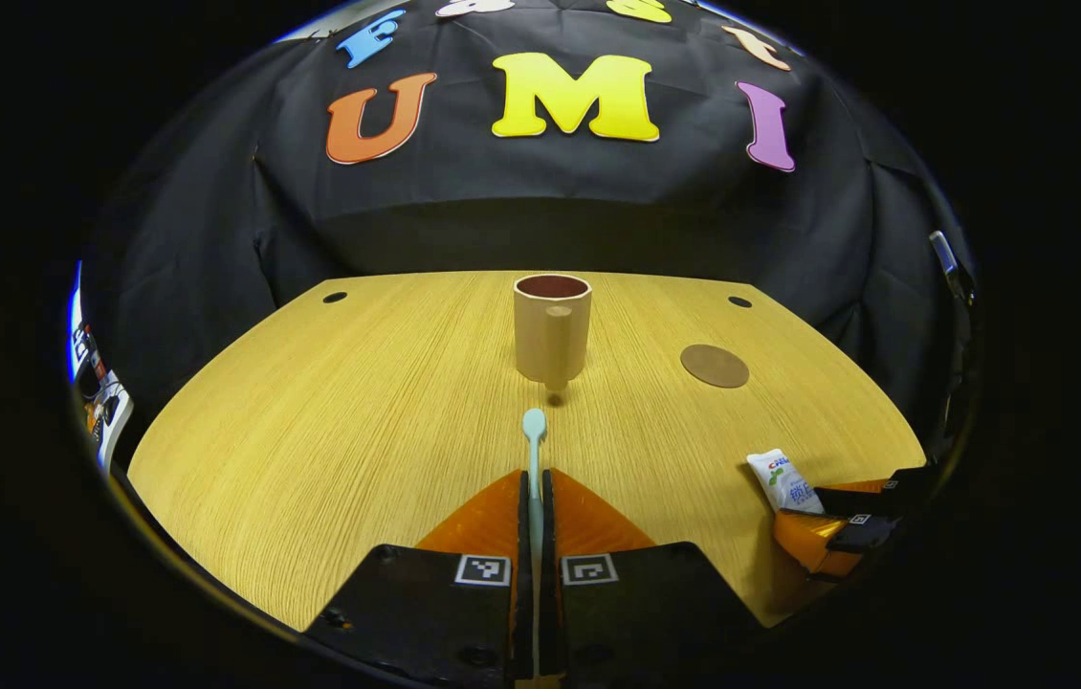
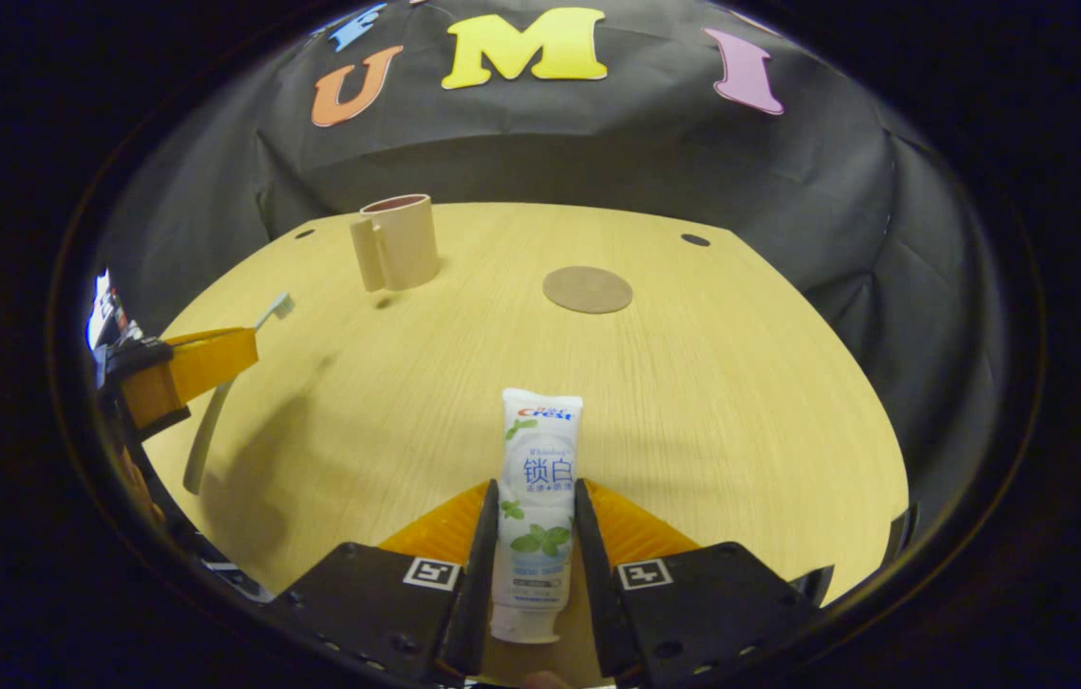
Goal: Put the toothbrush and toothpaste on the desktop into the cup, then pick up the cup and place it on the coaster on the desktop.
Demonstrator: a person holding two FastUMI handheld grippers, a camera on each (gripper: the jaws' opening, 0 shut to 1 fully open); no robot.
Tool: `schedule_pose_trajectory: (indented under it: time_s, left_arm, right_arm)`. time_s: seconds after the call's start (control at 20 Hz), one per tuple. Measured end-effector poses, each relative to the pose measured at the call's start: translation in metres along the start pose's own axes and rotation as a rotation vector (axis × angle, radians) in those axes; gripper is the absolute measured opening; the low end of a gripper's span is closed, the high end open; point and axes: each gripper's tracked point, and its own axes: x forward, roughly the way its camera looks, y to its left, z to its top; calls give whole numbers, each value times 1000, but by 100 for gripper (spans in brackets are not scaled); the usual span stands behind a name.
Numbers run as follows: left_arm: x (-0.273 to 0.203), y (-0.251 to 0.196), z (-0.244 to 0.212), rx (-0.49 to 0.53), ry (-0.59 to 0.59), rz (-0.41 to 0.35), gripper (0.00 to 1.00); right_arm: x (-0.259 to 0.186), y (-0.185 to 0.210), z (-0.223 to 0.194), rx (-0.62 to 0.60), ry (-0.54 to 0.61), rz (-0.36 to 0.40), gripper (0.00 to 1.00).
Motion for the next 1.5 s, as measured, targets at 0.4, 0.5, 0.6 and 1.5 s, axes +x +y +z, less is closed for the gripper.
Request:
schedule_pose_trajectory:
  time_s: [0.4, 0.5, 0.6, 1.5]
  left_arm:
    - [3, 6, 27, -14, -45, -2, 5]
    - [8, 7, 40, -11, -64, -5, 5]
    - [14, 10, 58, -7, -93, -1, 5]
    - [104, 8, 217, 26, -374, -38, 5]
  right_arm:
    - [-2, -2, 14, -2, 10, 14, 14]
    - [-2, -3, 18, 7, 3, 15, 14]
    - [-7, -4, 30, 4, -18, 18, 14]
    - [-20, -25, 142, 7, -141, -7, 14]
